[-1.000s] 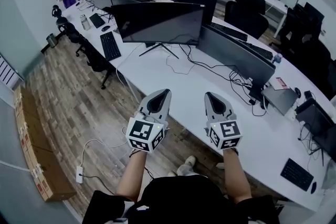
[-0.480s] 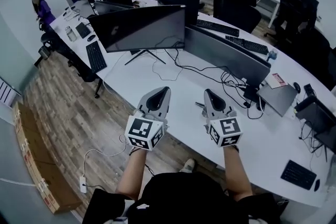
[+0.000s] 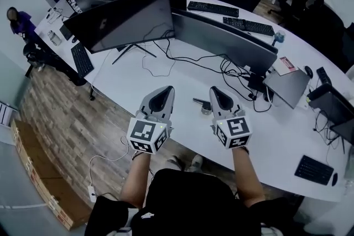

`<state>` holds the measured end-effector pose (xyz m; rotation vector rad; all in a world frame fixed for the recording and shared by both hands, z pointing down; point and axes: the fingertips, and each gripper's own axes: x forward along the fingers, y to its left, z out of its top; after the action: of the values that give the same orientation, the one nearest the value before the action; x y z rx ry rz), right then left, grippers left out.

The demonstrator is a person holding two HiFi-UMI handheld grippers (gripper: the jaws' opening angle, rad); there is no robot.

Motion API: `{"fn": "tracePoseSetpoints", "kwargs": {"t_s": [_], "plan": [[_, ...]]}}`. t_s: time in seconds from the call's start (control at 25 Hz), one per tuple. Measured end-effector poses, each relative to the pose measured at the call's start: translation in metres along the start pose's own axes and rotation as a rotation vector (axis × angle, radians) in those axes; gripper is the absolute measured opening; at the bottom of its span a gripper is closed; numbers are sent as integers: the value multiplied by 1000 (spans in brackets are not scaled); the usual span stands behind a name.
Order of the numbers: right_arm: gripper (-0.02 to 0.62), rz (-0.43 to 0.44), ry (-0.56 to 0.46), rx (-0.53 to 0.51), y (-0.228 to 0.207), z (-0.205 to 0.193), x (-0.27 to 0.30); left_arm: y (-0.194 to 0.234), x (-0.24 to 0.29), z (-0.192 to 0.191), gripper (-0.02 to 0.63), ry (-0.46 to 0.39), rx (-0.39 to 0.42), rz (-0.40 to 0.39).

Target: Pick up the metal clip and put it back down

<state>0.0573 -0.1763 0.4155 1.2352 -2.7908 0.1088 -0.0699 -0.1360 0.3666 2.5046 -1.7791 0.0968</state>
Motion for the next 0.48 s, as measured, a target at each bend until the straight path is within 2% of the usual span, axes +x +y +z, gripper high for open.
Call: {"fn": "tracePoseSetpoints", "kwargs": {"t_s": [0.28,0.48], "plan": [[25,-54,60,-4,-15,-14,10,3,32,-5,12,23,-12,-85],[25,-101,147,3,-18,-37,19,9,46,-16,12,61,-8,-169]]}}
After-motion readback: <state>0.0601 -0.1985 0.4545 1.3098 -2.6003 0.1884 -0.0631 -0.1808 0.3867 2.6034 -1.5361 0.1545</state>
